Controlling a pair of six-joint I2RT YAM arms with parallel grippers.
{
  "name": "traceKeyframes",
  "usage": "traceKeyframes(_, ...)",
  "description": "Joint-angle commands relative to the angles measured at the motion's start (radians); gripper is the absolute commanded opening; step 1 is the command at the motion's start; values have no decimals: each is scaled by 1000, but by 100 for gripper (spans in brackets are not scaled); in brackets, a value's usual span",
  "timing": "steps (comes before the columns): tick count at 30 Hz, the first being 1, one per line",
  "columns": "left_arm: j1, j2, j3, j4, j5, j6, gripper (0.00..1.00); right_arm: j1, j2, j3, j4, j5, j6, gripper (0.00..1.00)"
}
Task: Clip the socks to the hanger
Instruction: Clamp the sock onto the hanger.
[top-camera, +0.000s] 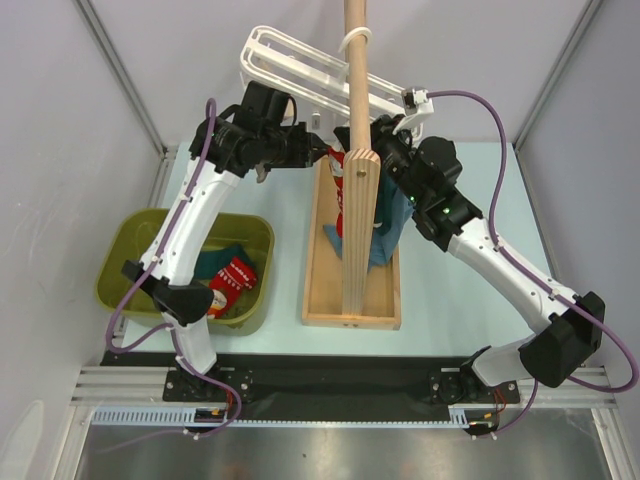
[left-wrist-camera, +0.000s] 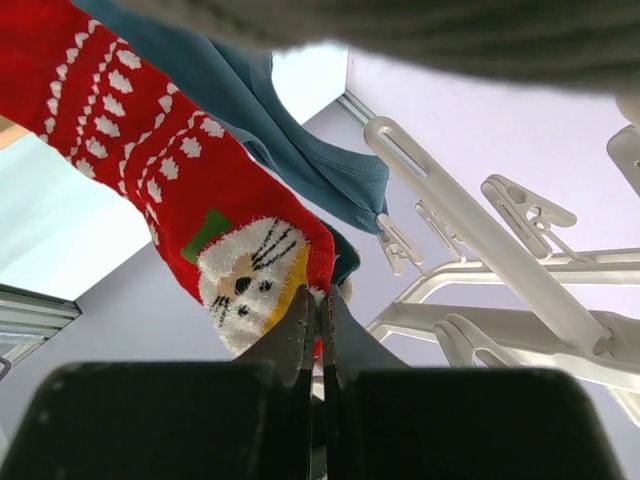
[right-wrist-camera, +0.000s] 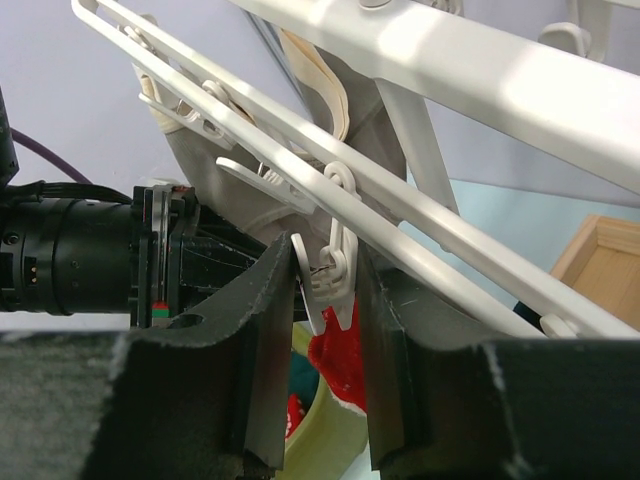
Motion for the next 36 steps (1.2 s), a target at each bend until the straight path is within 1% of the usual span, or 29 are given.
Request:
traceKeyframes(1,-5,3,40,15,27,-115,0,20,5,-40,-72,-58,-35,0)
traceKeyframes(14,-4,-20,28,55,28,-131,0,14,2,-77,-58,-61,-54,0)
traceKeyframes(17,-4,-66,-47,131,22,-141,0,14,-5,-80,-60,-56,-64,0)
traceKeyframes(20,-4,-94,-90,168,13,-155,0,10,-13,-77,-61,-59,-64,0)
traceKeyframes(28,-13,-111,-94,188,38,-171,0,10,-13,-68,-63,-61,-61,0)
traceKeyframes(32,-16,-118,-68,179,25,-178,0,11,-13,-62,-69,-59,-59,0)
traceKeyframes(36,-17,-137,-77,179,15,-181,0,8,-15,-57,-75,-56,-59,0)
